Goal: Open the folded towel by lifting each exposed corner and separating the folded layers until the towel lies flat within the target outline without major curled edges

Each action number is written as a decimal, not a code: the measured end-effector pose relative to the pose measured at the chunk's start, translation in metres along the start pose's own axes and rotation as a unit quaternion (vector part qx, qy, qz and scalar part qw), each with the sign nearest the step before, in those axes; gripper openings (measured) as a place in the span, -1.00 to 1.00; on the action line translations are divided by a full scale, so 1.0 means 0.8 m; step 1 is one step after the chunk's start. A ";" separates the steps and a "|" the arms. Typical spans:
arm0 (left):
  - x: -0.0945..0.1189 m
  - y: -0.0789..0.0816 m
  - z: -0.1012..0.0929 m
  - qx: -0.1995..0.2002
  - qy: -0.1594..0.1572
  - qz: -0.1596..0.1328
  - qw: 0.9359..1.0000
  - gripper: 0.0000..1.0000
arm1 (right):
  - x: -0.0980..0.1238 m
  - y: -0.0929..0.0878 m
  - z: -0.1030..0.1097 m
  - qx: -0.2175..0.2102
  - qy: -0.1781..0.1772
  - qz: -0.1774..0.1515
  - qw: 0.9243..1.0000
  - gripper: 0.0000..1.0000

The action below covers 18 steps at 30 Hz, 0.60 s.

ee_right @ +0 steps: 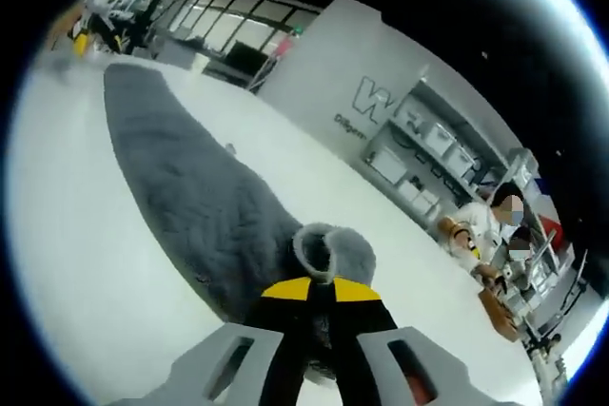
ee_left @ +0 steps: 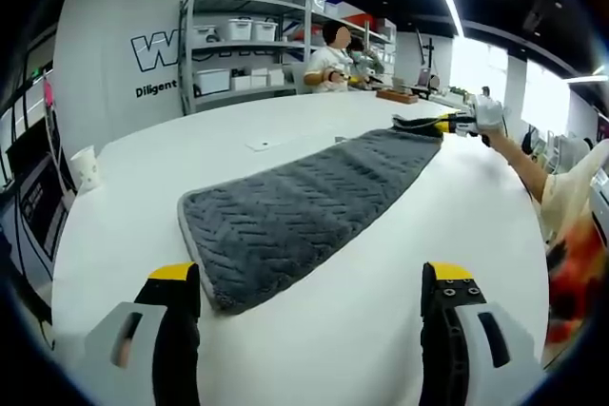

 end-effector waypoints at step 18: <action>0.000 -0.001 -0.003 0.000 0.000 0.001 1.000 0.90 | 0.026 -0.024 -0.071 -0.081 -0.120 0.010 0.989 -1.00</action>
Point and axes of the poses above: the point that each gripper's makers call its tool centre point, and the gripper's own axes: x roughly backward along the fingers, z roughly to its left, y roughly out of its top, the point moved 8 cm from there along x, roughly backward along the fingers, and after that the axes turned 15 degrees about -z, right-handed, at the moved point
